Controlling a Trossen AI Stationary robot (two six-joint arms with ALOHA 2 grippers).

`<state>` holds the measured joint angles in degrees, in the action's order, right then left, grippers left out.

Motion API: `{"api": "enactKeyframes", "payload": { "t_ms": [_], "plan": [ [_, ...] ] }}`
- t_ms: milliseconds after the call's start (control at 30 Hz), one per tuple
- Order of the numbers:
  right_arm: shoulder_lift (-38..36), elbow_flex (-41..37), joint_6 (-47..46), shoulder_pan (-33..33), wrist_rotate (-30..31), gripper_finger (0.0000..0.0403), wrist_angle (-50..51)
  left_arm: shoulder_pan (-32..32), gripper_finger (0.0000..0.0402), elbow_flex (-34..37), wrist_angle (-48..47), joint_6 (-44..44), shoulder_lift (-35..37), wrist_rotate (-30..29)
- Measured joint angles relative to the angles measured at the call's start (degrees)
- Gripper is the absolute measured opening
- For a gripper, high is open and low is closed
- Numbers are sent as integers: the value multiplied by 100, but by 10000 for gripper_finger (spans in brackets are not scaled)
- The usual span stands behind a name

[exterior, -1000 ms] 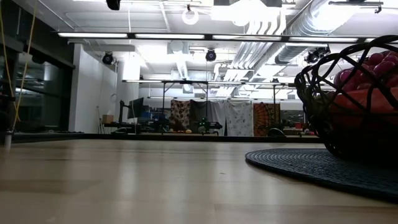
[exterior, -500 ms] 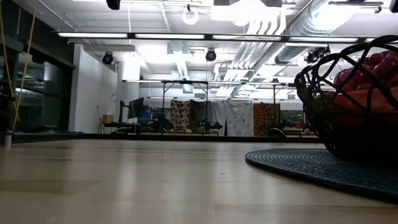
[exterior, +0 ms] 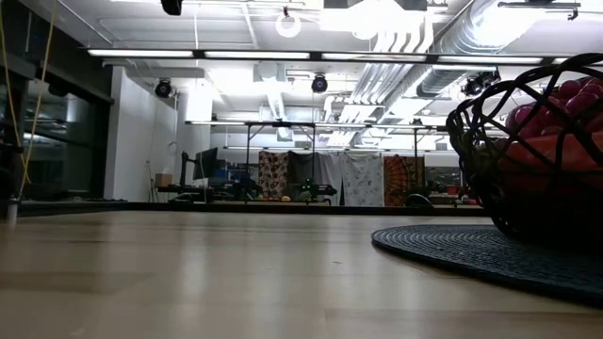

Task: Build produce basket
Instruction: Put the red bell pepper into the basket, then return to Home Position

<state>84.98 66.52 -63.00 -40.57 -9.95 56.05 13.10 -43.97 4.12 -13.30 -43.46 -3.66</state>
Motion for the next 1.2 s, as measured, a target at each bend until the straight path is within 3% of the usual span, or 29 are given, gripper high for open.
{"api": "enactKeyframes", "payload": {
  "t_ms": [233, 500, 633, 733, 800, 900, 1100, 1200],
  "plan": [
    [17, 0, 0, -7, -1, 236, 188, 0, 284, 0, -1, 149, 0, 1],
    [16, 253, 364, 56, -70, 341, 351, 0, 284, -2, -2, 150, 0, 2],
    [14, 735, 799, 236, -74, 386, 1199, 0, 284, -2, -1, 151, 0, 2],
    [-21, 1217, 1050, 482, -2, 397, 1726, 0, 284, -2, 0, 151, 0, 2],
    [-31, 1635, 1058, 729, 220, 397, 1855, 0, 284, -2, -2, 150, 0, 2],
    [-32, 2291, 1215, 1134, 1066, 398, 1912, 0, 284, -2, -1, 146, 2, 2],
    [-40, 3077, 3210, 1981, 2534, 399, 1563, 0, 284, -2, 0, 81, 6, 2],
    [-53, 2950, 3665, 2523, 2445, 399, 1623, 0, 284, -4, 0, 43, 6, 2]
  ]
}}
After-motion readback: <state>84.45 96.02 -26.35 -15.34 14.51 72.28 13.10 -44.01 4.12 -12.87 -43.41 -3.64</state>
